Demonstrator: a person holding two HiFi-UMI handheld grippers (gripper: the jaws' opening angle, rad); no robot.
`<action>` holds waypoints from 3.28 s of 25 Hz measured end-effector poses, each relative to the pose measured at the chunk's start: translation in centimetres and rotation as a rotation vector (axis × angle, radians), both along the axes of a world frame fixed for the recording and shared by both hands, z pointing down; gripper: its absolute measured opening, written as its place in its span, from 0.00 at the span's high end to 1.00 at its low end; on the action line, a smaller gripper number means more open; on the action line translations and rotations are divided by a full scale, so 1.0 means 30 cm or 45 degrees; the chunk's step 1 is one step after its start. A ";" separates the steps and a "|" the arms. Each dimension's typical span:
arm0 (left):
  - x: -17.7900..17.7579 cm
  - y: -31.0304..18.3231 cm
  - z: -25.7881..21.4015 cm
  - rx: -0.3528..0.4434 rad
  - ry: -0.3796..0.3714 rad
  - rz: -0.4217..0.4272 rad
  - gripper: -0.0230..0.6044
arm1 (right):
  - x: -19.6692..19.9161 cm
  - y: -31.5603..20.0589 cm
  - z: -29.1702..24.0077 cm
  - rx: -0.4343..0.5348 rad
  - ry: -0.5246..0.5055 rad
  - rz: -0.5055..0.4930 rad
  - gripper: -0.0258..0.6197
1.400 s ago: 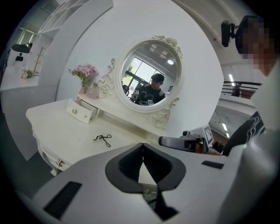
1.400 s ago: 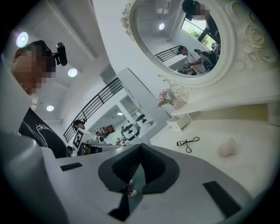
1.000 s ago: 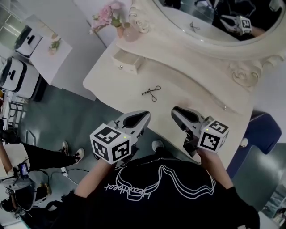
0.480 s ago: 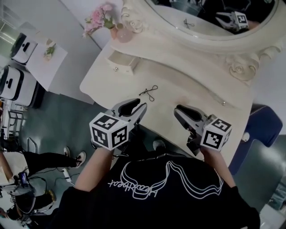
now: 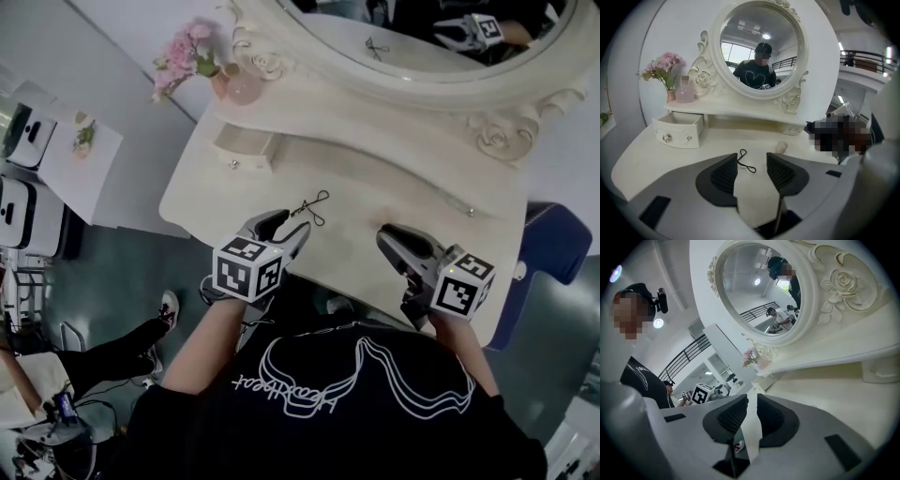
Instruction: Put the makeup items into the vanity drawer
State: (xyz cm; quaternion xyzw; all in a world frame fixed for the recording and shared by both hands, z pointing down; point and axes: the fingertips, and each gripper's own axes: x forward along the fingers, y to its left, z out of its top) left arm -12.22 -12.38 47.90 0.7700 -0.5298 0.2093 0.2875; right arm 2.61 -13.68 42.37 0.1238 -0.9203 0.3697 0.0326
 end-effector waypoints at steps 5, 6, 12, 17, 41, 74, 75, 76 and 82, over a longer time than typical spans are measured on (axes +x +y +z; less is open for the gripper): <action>-0.031 -0.048 0.094 -0.056 -0.060 0.080 0.67 | -0.021 -0.021 0.026 -0.040 0.017 0.071 0.88; -0.036 -0.055 0.113 -0.070 -0.069 0.098 0.67 | -0.026 -0.023 0.031 -0.044 0.023 0.081 0.88; -0.045 -0.073 0.210 -0.152 -0.129 0.201 0.70 | -0.036 -0.043 0.061 -0.099 0.037 0.154 0.88; -0.051 -0.091 0.236 -0.162 -0.170 0.259 0.74 | -0.046 -0.059 0.076 -0.136 0.024 0.203 0.88; -0.048 -0.085 0.218 -0.146 -0.271 0.473 0.92 | -0.088 -0.065 0.052 -0.176 0.012 0.253 0.92; -0.593 -0.300 -0.066 -0.094 -0.330 0.461 0.92 | -0.465 -0.187 0.004 -0.162 0.045 0.207 0.93; -0.607 -0.308 -0.059 -0.107 -0.331 0.463 0.92 | -0.476 -0.190 0.008 -0.169 0.041 0.215 0.93; -0.619 -0.315 -0.053 -0.120 -0.329 0.467 0.92 | -0.486 -0.191 0.011 -0.175 0.038 0.222 0.93; -0.667 -0.364 -0.025 -0.174 -0.341 0.476 0.92 | -0.521 -0.192 0.029 -0.200 0.035 0.271 0.93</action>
